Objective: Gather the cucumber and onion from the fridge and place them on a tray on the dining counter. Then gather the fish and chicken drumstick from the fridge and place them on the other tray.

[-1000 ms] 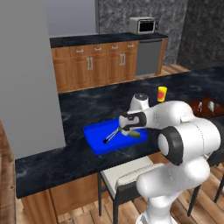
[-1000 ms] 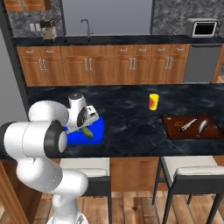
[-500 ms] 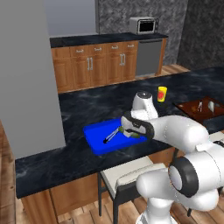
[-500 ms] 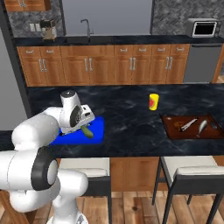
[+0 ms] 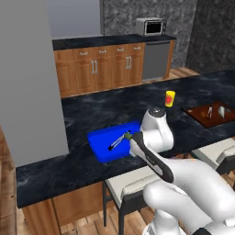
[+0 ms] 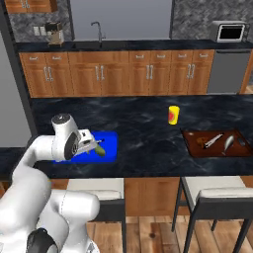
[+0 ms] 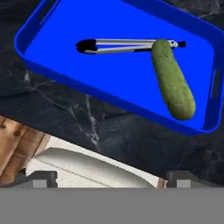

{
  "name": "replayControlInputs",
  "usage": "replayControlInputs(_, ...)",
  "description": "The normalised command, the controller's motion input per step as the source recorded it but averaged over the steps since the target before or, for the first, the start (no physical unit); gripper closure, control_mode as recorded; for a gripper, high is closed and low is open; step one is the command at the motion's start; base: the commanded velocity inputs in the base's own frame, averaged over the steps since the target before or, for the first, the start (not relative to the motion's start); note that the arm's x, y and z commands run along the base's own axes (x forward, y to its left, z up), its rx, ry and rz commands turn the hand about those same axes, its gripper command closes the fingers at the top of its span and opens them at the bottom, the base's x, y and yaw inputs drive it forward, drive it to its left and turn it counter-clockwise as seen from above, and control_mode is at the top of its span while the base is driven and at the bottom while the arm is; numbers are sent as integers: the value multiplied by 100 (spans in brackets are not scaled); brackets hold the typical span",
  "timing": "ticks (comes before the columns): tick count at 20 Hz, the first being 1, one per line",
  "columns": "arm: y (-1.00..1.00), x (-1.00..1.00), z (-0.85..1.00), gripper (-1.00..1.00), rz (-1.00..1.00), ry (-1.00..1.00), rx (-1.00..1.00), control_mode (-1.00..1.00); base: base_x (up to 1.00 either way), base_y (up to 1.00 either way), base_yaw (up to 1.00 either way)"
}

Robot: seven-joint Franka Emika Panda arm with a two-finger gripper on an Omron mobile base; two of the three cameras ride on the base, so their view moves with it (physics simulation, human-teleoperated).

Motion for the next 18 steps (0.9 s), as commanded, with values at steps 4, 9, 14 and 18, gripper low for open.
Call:
replayControlInputs(4, 23, -83, 1, -100, -21, -8, 11, -100, 0, 0, 0)
replayControlInputs(9, 13, -86, 21, -100, -18, -9, 9, -100, 0, 0, 0)
replayControlInputs(14, 0, -80, 53, -100, -8, -14, 4, -100, 0, 0, 0)
replayControlInputs(18, -12, -92, 34, -100, -4, -14, 5, -100, 0, 0, 0)
